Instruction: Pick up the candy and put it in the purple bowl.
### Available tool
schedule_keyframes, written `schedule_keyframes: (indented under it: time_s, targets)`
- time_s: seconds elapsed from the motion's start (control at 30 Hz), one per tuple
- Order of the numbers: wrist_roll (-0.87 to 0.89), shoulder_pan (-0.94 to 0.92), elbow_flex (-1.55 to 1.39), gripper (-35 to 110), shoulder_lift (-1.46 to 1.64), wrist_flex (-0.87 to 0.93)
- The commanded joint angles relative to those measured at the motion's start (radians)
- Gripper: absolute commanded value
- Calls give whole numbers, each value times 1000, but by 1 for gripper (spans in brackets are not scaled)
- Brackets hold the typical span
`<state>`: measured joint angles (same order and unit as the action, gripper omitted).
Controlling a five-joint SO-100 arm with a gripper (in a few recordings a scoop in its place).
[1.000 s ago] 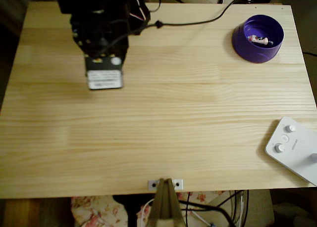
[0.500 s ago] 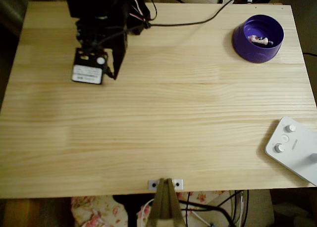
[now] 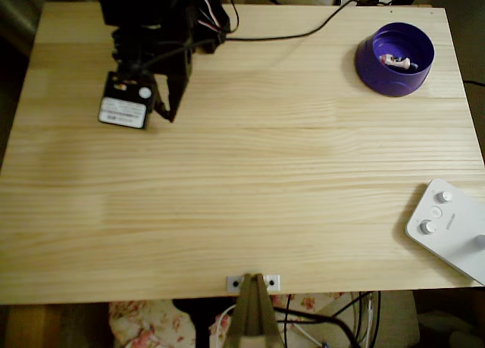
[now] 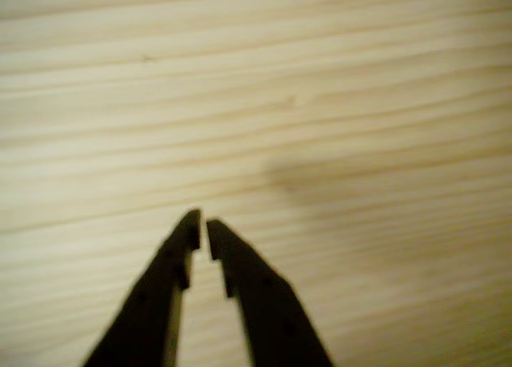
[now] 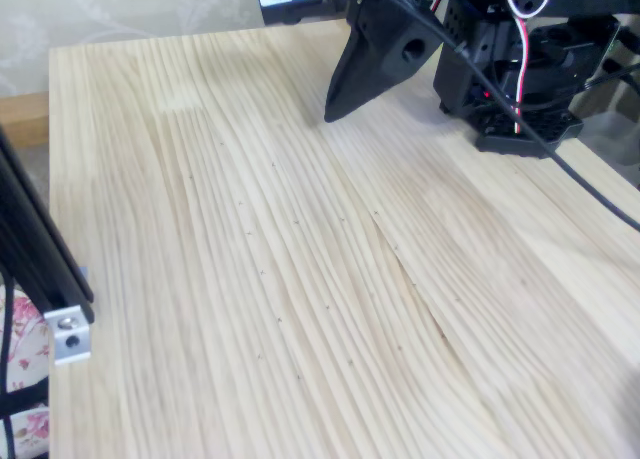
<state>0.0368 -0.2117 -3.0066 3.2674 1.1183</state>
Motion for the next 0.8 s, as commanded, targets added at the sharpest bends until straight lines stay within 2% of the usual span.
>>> schedule_keyframes:
  time_s: [0.0, 0.77]
  targets:
    - [5, -6, 9, -1, 31, -11]
    - [-3, 5, 9, -1, 31, -11]
